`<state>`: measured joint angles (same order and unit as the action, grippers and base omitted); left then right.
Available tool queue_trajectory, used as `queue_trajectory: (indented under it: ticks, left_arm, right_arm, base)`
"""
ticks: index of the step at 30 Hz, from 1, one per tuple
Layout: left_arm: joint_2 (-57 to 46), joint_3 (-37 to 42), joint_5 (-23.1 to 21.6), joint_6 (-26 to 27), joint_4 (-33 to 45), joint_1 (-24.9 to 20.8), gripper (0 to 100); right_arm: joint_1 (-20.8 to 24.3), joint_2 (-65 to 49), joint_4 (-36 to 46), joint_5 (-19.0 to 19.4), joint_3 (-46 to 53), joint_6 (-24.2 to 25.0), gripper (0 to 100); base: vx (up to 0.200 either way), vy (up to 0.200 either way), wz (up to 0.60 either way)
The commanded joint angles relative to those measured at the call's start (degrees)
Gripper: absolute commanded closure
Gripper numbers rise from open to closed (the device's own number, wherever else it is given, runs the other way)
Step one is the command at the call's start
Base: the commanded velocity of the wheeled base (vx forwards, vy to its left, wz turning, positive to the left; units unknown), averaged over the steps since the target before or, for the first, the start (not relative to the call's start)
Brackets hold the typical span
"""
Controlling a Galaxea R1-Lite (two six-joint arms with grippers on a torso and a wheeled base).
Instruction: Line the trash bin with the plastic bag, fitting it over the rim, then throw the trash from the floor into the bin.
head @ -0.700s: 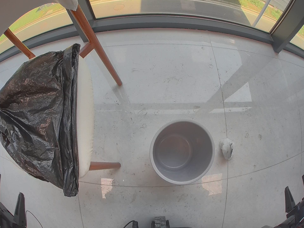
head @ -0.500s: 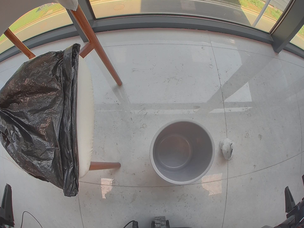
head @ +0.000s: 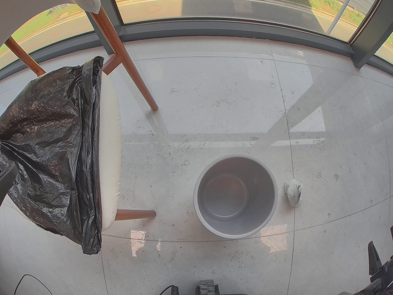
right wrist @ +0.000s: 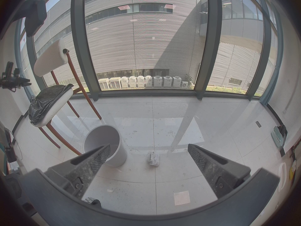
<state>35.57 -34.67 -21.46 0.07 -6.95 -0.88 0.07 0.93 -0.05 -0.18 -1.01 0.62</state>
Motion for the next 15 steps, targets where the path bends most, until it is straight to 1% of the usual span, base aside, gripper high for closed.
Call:
queue_trajectory:
  ticks: [1,3,6,9,10,13,15]
  left_arm:
    - [13.8,-7.6,-6.1,-1.7,0.4,-0.5,0]
    - [15.2,-8.0,-7.1,-1.9,0.4,-1.0,0]
    - [19.1,-8.6,-7.4,-2.1,-0.1,-4.7,0]
    - [22.6,-8.4,-6.5,-1.7,-1.3,-9.1,0]
    - [23.2,-8.4,-6.2,-1.6,-1.9,-9.6,0]
    - [26.0,-8.3,-3.9,-0.6,-6.1,-9.9,0]
    - [29.1,-8.4,0.2,3.1,-8.5,-10.0,0]
  right_arm:
    - [0.0,-0.9,0.0,0.0,1.0,0.1,0]
    - [0.0,-0.9,0.0,0.0,1.0,0.1,0]
    - [0.0,-0.9,0.0,0.0,1.0,0.1,0]
    - [0.0,-0.9,0.0,0.0,1.0,0.1,0]
    - [0.0,-0.9,0.0,0.0,1.0,0.1,0]
    - [0.1,-0.9,0.0,0.0,1.0,0.1,0]
    - [0.1,-0.9,0.0,0.0,1.0,0.1,0]
  base:
    - [0.0,0.0,0.0]
    - [0.0,0.0,0.0]
    - [0.0,0.0,0.0]
    - [0.0,0.0,0.0]
    - [0.0,0.0,0.0]
    - [0.0,0.0,0.0]
    - [0.0,0.0,0.0]
